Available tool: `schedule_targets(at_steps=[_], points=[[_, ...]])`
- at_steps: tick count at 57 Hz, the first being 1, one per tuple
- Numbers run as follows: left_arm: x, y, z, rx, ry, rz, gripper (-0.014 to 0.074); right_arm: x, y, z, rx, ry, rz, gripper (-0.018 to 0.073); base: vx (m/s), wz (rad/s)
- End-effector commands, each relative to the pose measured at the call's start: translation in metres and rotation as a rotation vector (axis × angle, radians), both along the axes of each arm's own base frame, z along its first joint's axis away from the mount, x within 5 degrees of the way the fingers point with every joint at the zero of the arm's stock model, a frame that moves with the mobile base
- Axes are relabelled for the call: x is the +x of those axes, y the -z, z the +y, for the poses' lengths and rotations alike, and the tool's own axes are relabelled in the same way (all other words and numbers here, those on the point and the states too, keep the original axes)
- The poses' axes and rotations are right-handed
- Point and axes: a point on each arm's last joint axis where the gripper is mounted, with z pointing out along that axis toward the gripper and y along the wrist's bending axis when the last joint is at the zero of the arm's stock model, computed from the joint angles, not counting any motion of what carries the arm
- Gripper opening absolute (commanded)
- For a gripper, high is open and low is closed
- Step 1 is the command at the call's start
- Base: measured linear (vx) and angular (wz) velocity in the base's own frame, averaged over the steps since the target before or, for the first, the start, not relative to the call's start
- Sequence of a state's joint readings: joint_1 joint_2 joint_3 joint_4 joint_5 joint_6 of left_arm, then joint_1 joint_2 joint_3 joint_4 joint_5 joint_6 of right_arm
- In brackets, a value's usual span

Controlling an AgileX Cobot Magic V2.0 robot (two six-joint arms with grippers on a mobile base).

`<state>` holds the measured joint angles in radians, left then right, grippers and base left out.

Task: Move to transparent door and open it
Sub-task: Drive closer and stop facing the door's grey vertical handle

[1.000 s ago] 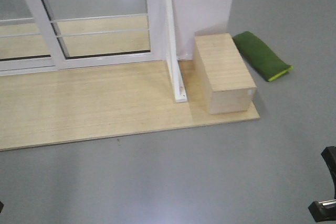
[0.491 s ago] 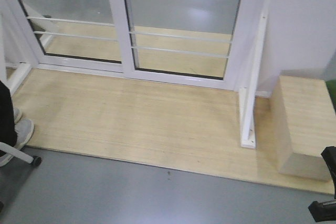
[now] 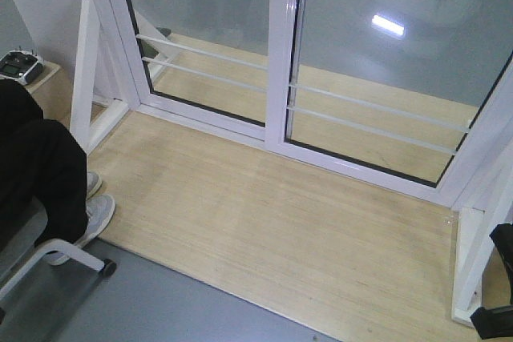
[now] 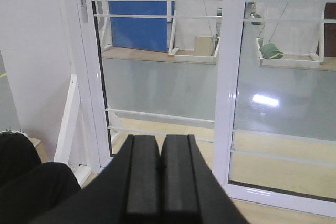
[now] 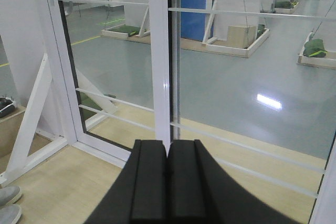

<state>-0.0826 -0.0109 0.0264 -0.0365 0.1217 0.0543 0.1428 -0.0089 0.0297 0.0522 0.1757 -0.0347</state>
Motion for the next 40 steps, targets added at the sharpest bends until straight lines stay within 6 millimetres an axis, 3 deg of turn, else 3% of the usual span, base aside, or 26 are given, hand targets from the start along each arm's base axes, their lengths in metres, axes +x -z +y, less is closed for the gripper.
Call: schedule_targets(at_steps=[1,40], points=[[-0.0021,-0.0149,0.0001,-0.015,0.004,-0.114,0.0003,-0.0004,-0.0074,-0.0008,0.003,0.01,-0.094,0.0001,0.38,0.02],[-0.0021,-0.0149,0.0001,-0.015,0.004,-0.114,0.0003,-0.0004,-0.0074,-0.0008,0.003,0.01,-0.094,0.0001,0.28,-0.45]])
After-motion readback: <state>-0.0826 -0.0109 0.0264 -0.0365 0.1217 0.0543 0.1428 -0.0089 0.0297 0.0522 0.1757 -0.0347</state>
